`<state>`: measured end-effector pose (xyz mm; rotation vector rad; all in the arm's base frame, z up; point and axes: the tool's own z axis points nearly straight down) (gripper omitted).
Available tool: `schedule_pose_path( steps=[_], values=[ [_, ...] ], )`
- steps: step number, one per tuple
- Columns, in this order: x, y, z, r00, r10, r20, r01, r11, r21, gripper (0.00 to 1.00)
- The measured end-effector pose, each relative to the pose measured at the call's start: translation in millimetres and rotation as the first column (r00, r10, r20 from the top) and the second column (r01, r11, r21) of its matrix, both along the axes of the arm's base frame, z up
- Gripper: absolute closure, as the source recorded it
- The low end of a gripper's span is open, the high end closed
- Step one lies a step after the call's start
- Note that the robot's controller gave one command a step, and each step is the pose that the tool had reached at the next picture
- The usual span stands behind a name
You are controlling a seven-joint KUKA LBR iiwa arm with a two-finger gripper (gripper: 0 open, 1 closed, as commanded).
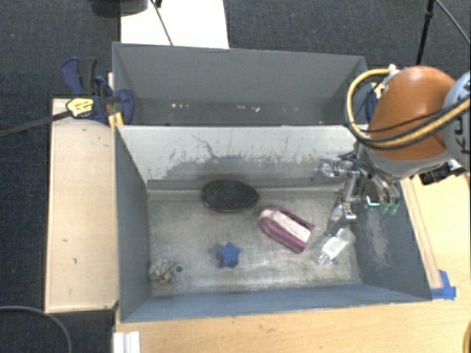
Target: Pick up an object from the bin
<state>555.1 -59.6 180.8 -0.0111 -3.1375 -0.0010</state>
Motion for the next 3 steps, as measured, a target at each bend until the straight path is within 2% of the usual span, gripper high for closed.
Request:
schedule_pose_path(
  steps=[1, 2, 3],
  values=[
    [-59.4, -47.6, -110.4, 0.919, 0.394, 0.005, -0.394, 0.919, -0.001, 0.0],
    [-66.2, -54.2, -79.8, 0.721, 0.693, 0.008, -0.693, 0.721, -0.004, 0.0],
    [-45.0, -49.9, -80.4, 0.612, 0.791, 0.01, -0.791, 0.612, -0.005, 0.0]
  ],
)
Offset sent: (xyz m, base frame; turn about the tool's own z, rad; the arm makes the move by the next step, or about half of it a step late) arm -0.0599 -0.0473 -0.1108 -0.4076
